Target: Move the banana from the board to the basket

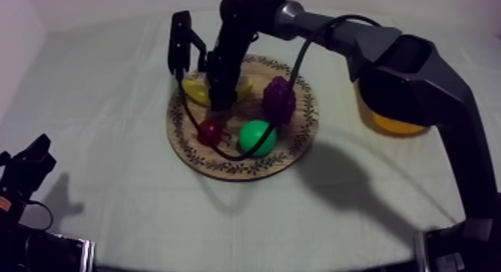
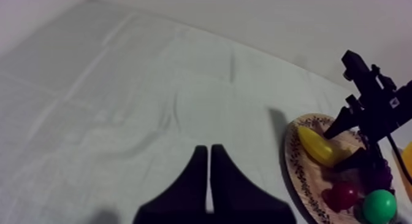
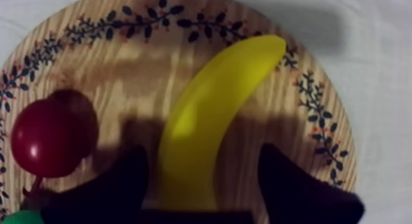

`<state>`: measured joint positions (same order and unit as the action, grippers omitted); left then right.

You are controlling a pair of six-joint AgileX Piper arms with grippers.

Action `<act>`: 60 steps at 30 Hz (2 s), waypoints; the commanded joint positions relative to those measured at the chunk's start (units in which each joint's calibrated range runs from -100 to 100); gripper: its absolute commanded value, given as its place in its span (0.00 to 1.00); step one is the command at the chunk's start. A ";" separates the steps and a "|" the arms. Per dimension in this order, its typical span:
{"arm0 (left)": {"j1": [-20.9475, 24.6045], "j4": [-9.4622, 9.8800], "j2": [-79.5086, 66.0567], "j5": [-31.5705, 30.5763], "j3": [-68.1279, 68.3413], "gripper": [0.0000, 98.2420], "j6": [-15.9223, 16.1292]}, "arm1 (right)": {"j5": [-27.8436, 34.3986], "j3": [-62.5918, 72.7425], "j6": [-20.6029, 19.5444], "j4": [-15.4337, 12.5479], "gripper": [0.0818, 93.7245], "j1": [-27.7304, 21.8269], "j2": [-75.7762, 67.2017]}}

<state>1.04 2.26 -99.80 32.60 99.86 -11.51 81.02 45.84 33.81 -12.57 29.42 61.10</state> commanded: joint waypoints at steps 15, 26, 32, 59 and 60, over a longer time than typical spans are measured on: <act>0.01 0.01 -0.03 -0.02 0.03 0.00 0.01 | -1.22 -9.21 -0.53 0.18 0.13 -0.36 -7.42; 0.01 0.01 -0.03 -0.02 0.03 0.00 0.01 | -2.28 -23.89 -1.56 -0.01 0.13 -3.59 -29.50; 0.01 0.01 -0.03 -0.02 0.03 0.00 0.01 | -3.16 -31.36 -2.30 0.86 0.13 -8.13 -41.41; 0.01 0.01 -0.03 -0.02 0.03 0.00 0.01 | -11.04 -56.55 -5.98 1.66 0.15 -31.41 -60.04; 0.01 0.01 -0.03 -0.02 0.03 0.00 0.01 | -11.35 -57.75 -5.78 1.72 0.15 -31.62 -60.10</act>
<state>1.04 2.26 -99.80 32.60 99.86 -11.51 69.67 -9.60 27.81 -10.95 -2.00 1.03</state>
